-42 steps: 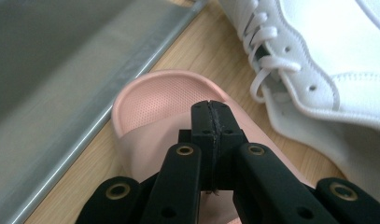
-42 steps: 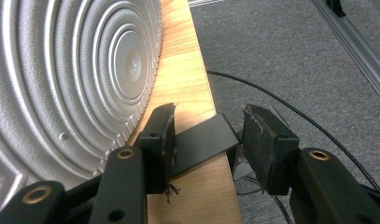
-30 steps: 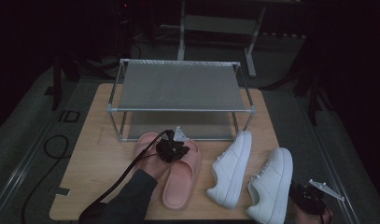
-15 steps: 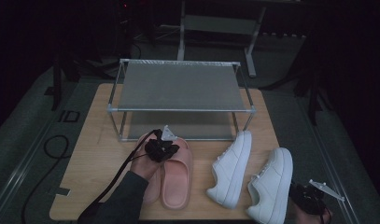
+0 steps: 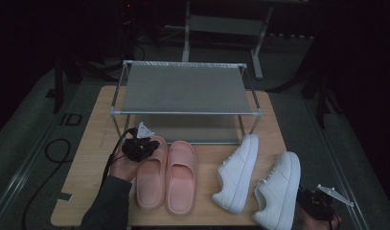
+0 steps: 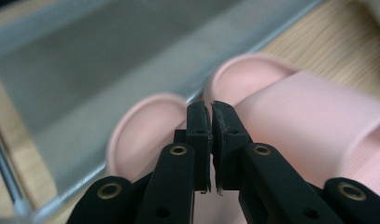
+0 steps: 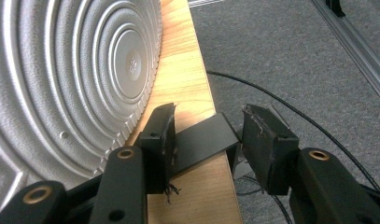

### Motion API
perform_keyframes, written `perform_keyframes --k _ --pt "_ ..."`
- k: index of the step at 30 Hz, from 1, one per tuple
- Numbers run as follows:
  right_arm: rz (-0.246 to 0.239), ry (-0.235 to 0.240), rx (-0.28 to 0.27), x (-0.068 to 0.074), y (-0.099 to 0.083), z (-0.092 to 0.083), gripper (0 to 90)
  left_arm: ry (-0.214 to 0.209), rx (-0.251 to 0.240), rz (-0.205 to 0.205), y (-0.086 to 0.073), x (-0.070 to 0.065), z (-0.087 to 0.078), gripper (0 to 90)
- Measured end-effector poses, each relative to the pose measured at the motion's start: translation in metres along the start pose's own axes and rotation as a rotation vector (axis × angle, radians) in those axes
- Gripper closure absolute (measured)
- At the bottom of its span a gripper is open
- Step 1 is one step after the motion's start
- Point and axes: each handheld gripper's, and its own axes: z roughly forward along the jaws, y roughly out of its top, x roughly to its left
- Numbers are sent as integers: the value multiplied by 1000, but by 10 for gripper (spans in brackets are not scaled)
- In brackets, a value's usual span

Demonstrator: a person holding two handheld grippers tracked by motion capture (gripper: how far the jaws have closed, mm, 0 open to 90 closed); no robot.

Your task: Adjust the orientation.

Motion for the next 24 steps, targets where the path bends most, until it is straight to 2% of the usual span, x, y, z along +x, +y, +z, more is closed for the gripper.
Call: perform_keyframes --k 2,4,7,11,13,15,16,18,24 --pt "0 -1 -1 0 0 0 537 -13 15 5 -6 0 3 879" --pt "0 0 0 0 0 0 537 -28 8 -4 -9 -1 1 894" --pt "0 -1 -1 0 0 0 537 -29 13 8 -11 -5 -2 896" --pt "-1 -1 0 0 0 0 537 -36 5 -11 -16 -10 -5 895" --pt "-1 -1 0 0 0 0 537 -34 -4 -7 -17 -13 -5 894" --pt "-1 -1 -1 0 0 0 537 -19 -17 -8 -17 -13 -6 838" --pt "0 -1 0 0 0 0 537 -29 -21 -11 -17 -12 -7 790" --pt "0 -2 -1 0 1 1 536 -36 -36 -8 -17 -15 -11 783" --pt "0 -4 -1 0 1 1 535 -67 -83 22 -16 -37 -33 698"
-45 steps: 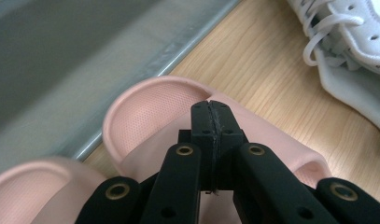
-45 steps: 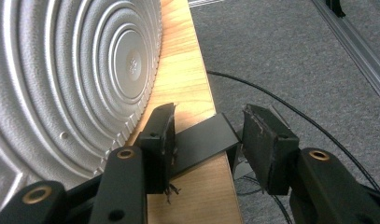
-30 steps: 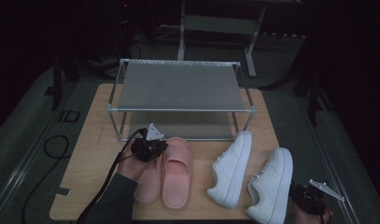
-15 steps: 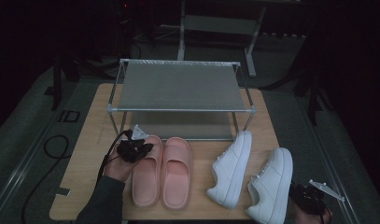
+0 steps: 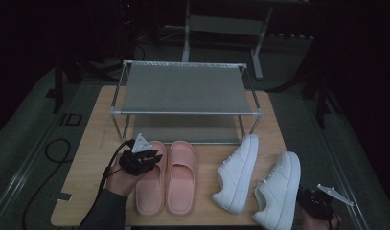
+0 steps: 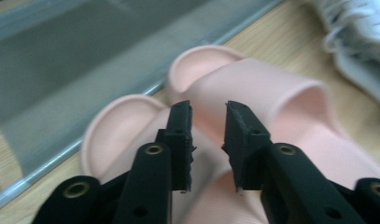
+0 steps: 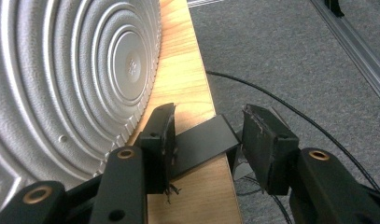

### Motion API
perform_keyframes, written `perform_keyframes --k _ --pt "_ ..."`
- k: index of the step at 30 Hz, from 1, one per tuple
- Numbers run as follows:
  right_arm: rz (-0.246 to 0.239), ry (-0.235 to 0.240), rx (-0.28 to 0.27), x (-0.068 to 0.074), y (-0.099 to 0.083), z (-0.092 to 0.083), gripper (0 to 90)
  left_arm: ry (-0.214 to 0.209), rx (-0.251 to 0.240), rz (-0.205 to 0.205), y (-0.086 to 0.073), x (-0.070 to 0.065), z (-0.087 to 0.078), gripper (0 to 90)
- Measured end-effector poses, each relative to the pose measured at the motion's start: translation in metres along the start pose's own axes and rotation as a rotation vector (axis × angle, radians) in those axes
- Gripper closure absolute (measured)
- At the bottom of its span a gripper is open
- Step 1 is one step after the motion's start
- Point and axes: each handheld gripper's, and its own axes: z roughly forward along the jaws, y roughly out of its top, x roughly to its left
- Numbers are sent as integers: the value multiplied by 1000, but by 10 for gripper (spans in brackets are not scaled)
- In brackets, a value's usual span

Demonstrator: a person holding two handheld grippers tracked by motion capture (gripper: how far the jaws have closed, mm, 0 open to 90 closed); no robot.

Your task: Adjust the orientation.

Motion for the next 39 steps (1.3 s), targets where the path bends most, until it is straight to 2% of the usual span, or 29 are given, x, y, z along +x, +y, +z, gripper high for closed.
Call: perform_keyframes --k 2,5,8,11,15,21,26,34,39 --pt "0 0 0 0 0 0 535 -13 0 17 -1 -9 -5 665" --pt "1 2 0 0 0 0 534 -35 -1 -2 -5 -19 -10 642" --pt "1 3 0 0 0 0 533 -49 20 -22 -11 -27 -10 616" --pt "2 5 0 0 0 0 530 -59 36 -24 -16 -33 -10 601" --pt "1 5 1 0 -1 0 528 -34 63 -26 -25 -39 -10 587" --pt "-1 1 2 0 -1 -1 525 -19 80 -58 -37 -38 -9 578" --pt "-1 2 2 0 -1 -1 524 0 96 -76 -43 -36 0 578" --pt "0 4 2 0 -1 -1 525 69 95 -70 -49 -40 9 561" --pt "0 1 3 0 -1 -1 524 68 86 -83 -50 -42 14 547"
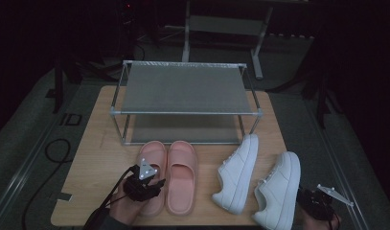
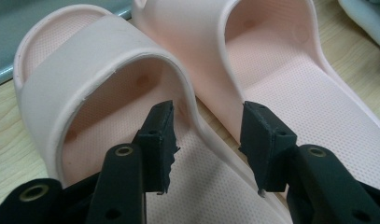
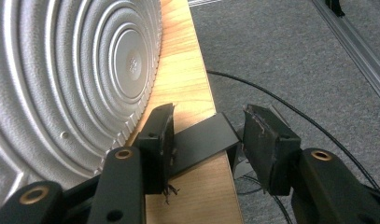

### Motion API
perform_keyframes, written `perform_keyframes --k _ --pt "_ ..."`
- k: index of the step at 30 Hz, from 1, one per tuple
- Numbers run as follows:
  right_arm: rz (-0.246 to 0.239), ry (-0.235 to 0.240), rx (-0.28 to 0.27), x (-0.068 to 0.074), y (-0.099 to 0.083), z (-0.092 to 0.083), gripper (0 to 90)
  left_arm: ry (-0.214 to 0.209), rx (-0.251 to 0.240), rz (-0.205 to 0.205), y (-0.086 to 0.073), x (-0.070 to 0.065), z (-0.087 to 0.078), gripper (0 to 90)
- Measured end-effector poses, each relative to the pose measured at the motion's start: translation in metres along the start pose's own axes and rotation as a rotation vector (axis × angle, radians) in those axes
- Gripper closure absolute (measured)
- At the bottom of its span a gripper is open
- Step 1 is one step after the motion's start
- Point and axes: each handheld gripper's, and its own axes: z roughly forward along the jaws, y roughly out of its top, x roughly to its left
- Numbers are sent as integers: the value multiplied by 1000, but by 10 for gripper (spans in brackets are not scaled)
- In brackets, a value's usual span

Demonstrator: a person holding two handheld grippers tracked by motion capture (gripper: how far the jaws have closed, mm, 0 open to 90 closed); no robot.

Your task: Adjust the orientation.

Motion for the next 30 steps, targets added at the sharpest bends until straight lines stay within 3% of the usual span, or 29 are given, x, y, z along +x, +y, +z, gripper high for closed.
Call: perform_keyframes --k 12,23,30 --pt "0 0 -1 0 1 1 518 20 -29 -34 -2 0 0 514" --pt "-2 0 0 0 1 1 514 -20 -34 -98 3 0 10 492" --pt "-4 -1 0 0 1 1 511 10 -25 -88 12 -8 20 396"
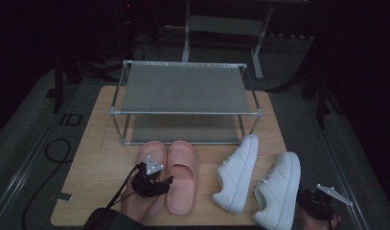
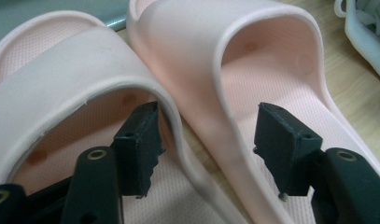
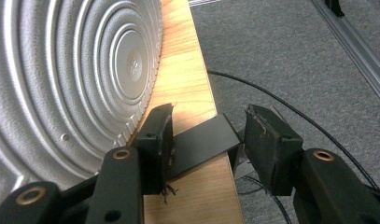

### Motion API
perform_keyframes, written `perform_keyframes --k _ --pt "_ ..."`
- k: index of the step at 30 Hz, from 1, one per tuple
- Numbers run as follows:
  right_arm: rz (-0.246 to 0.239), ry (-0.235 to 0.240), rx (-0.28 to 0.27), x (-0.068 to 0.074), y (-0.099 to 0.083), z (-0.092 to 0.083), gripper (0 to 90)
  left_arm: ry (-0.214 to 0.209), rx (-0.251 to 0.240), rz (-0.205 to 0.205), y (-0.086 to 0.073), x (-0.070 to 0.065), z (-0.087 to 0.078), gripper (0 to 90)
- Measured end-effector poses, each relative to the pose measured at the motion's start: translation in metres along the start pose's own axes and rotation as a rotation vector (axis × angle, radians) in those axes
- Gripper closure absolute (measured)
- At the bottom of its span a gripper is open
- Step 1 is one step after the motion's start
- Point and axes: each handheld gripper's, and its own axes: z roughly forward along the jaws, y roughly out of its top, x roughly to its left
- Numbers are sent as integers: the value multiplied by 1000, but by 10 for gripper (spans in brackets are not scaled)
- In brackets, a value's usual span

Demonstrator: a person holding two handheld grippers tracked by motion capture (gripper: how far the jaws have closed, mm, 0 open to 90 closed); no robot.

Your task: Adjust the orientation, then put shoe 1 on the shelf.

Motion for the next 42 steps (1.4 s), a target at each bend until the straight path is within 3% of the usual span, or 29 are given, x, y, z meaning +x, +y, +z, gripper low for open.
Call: perform_keyframes --k 10,16,22,24,25,28,42 --pt "0 -3 0 0 0 0 510 36 3 -29 6 -3 12 397" --pt "0 -3 1 0 0 0 510 71 1 -80 11 -2 21 408" --pt "0 -2 -1 0 0 -1 510 84 5 -104 15 0 25 482" --pt "1 -2 -2 0 0 -1 510 84 13 -96 16 0 25 495" --pt "1 -3 -1 0 0 0 509 85 15 -96 17 1 24 555" --pt "1 -3 0 0 0 -1 509 84 29 -83 18 2 23 604" --pt "2 -1 1 0 0 -1 510 70 68 -16 20 21 15 721"
